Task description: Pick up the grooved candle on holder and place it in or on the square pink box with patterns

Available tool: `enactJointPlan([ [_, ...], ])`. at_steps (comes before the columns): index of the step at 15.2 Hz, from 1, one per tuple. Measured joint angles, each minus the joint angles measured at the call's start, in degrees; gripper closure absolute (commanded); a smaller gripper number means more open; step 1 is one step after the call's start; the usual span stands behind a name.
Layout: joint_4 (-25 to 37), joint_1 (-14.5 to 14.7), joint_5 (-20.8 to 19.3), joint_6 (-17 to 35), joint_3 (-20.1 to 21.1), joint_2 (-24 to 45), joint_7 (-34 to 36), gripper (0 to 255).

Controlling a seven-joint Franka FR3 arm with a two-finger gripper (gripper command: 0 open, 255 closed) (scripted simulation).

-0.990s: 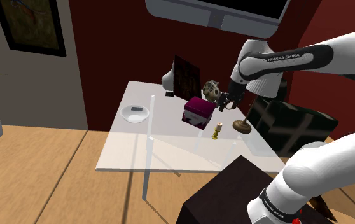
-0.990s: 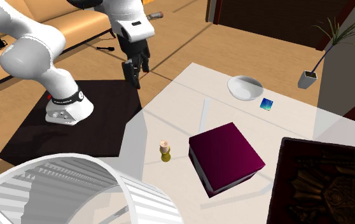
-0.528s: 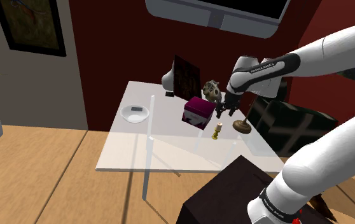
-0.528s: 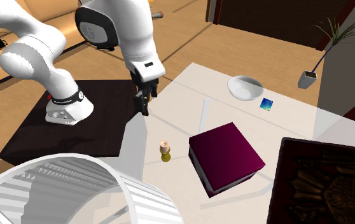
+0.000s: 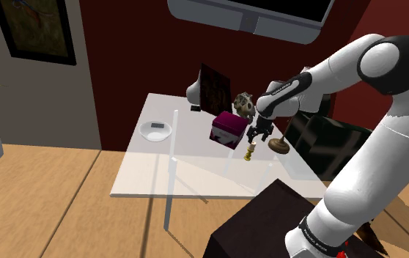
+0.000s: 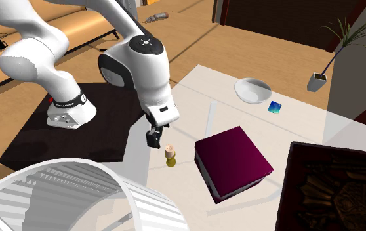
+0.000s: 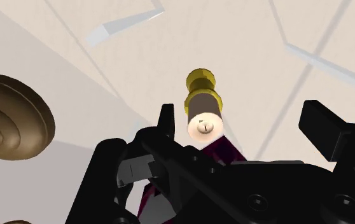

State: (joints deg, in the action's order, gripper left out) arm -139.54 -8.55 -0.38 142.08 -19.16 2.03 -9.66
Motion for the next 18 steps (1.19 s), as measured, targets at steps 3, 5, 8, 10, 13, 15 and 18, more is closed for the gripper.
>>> enactJointPlan([
  [3,2.3,-1.0,3.4,3.1,-0.2,6.0,-3.0,0],
  [5,2.4,-1.4,4.5,4.7,0.1,7.9,-3.9,0],
  [8,2.6,-1.7,6.1,7.0,0.7,10.5,-4.8,0],
  [10,2.7,-2.1,7.1,8.3,1.1,12.0,-5.6,0],
  [13,2.7,-2.2,7.4,8.7,1.2,12.4,-5.8,0],
  [15,2.7,-2.2,7.4,8.8,1.3,12.5,-5.9,0],
  [18,2.7,-2.2,7.4,8.8,1.3,12.5,-5.9,255],
])
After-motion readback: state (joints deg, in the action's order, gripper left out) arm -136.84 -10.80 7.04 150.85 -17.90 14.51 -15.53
